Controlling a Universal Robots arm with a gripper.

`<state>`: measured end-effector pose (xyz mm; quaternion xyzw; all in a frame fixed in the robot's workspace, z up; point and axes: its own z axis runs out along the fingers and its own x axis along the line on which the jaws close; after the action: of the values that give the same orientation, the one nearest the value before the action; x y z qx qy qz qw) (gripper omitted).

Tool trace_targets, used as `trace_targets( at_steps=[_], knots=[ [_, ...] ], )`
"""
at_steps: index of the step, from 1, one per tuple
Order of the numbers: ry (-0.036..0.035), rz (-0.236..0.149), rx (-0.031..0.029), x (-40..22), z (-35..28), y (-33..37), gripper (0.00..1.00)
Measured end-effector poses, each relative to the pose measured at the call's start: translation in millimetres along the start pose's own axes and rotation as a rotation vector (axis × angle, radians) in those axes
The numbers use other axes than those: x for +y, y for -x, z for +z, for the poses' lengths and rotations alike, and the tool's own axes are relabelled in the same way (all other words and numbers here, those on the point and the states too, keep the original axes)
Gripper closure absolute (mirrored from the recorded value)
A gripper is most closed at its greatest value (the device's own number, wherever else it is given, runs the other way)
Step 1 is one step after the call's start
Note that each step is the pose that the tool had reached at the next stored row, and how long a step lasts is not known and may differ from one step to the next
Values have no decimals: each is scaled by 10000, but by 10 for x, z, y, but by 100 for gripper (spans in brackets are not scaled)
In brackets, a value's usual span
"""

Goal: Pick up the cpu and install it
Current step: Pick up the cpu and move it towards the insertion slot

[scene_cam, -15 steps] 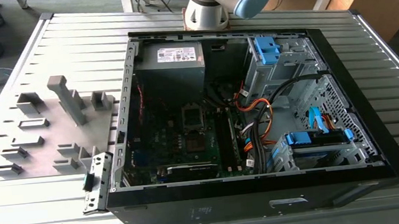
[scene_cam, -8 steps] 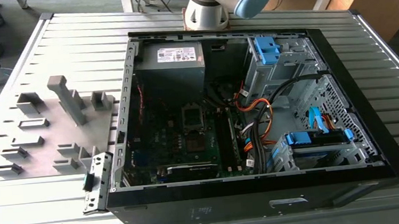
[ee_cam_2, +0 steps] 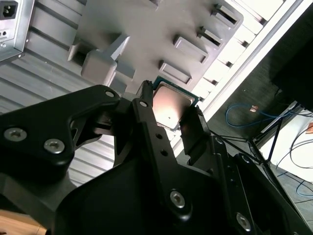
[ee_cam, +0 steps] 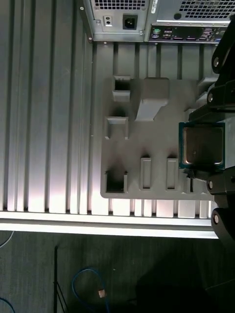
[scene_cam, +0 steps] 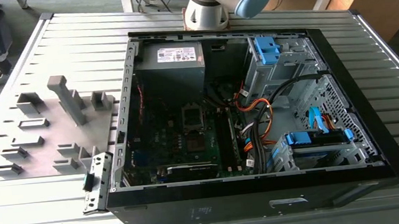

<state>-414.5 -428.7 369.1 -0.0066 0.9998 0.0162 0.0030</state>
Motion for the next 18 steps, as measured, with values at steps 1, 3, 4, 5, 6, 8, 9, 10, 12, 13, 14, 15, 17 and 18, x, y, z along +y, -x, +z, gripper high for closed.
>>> trace_targets(
  at_steps=[1,3,4,5,6,8,9,10,12,13,14,15,17,18],
  knots=[
    [0,0,-1,0,0,23,53],
    [0,1,-1,-1,1,68,53],
    [1,0,-2,-1,1,90,53],
    [0,1,0,-1,1,111,53],
    [0,0,0,-2,1,134,53],
    [1,0,-1,-2,2,184,53],
    [1,0,-1,-3,2,212,53],
    [1,-1,-1,-3,3,238,53],
    [0,0,0,-4,2,285,53],
    [0,0,0,-4,3,308,53],
    [0,1,-1,-4,3,331,53],
    [0,0,0,-5,3,359,53],
    [1,0,0,-5,4,411,53],
    [0,1,-1,-6,4,435,53]
  ],
)
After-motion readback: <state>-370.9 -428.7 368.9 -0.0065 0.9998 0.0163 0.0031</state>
